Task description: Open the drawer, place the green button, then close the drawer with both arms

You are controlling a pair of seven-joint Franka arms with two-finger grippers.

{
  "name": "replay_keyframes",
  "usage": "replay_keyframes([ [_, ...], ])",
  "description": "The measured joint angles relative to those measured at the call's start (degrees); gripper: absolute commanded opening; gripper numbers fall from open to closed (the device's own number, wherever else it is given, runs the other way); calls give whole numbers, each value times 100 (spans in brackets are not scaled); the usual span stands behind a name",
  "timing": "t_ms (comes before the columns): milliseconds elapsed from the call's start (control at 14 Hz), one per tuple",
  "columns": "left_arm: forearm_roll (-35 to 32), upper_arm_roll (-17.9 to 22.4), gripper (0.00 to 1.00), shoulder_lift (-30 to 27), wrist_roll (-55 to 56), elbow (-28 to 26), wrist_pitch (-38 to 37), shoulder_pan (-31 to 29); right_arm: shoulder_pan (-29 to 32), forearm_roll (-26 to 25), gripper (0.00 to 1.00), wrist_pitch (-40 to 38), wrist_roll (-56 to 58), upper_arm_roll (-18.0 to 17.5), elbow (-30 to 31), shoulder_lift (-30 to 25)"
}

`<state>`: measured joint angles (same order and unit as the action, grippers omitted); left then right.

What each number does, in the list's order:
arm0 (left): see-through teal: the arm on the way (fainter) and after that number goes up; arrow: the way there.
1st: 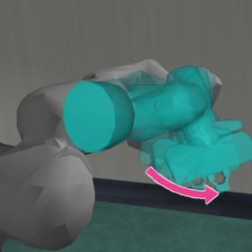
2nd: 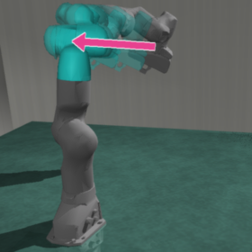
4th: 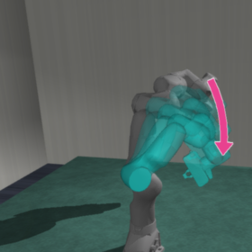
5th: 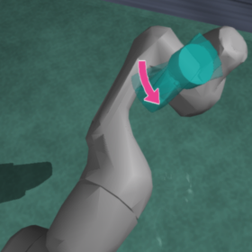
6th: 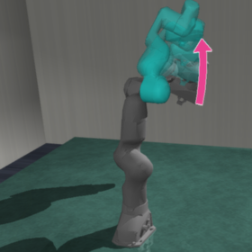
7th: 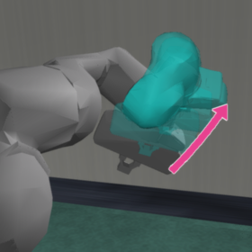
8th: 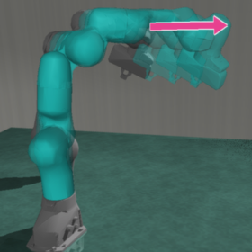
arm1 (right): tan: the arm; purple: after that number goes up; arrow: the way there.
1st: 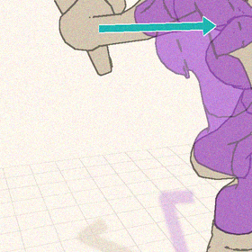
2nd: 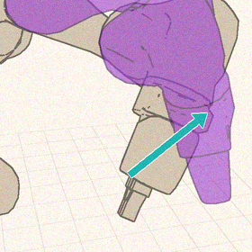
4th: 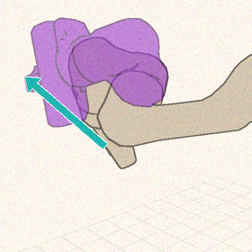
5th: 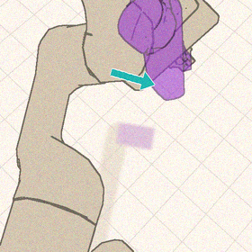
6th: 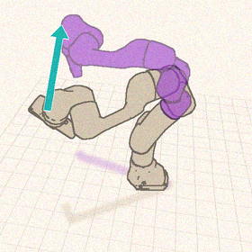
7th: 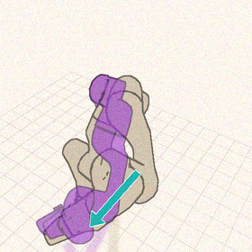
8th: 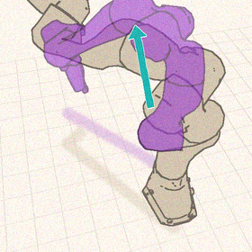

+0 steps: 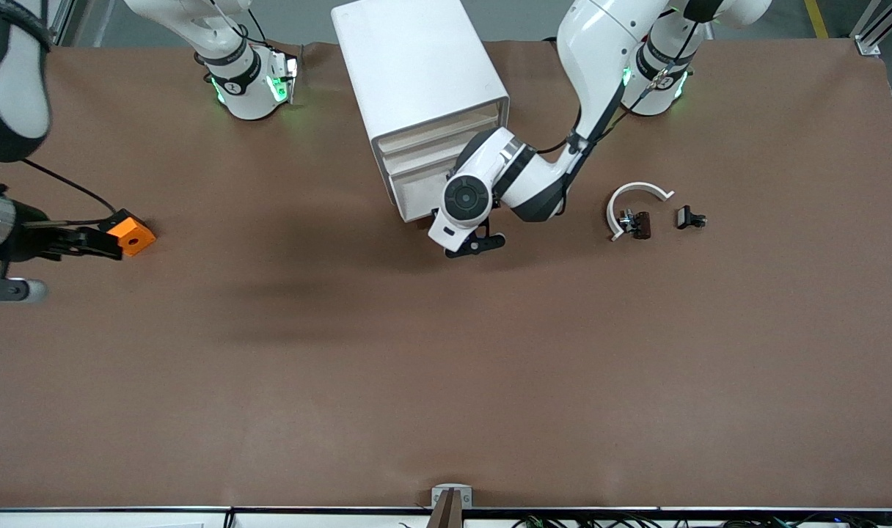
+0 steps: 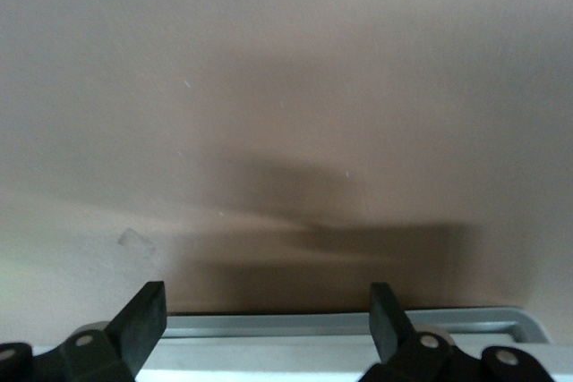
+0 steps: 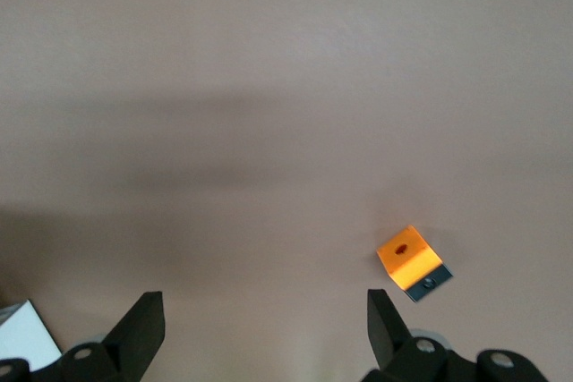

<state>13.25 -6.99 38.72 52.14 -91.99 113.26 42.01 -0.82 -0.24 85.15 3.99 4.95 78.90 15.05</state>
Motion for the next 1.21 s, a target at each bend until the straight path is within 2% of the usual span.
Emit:
replay_keyframes([
  [286,169,-15,100,132,278,-7,-3,343,142,0,100,-334,68,-20,-260,-30],
  [714,453,-61,100,159,631,7,-185,579,181,0,100,-370,65,-35,-314,-30],
  [1000,453,-100,100,157,722,43,-188,558,191,0,100,-546,64,-36,-423,-35],
  [1214,336,-38,100,120,723,207,-182,145,191,0,100,-982,63,-51,-460,-110],
])
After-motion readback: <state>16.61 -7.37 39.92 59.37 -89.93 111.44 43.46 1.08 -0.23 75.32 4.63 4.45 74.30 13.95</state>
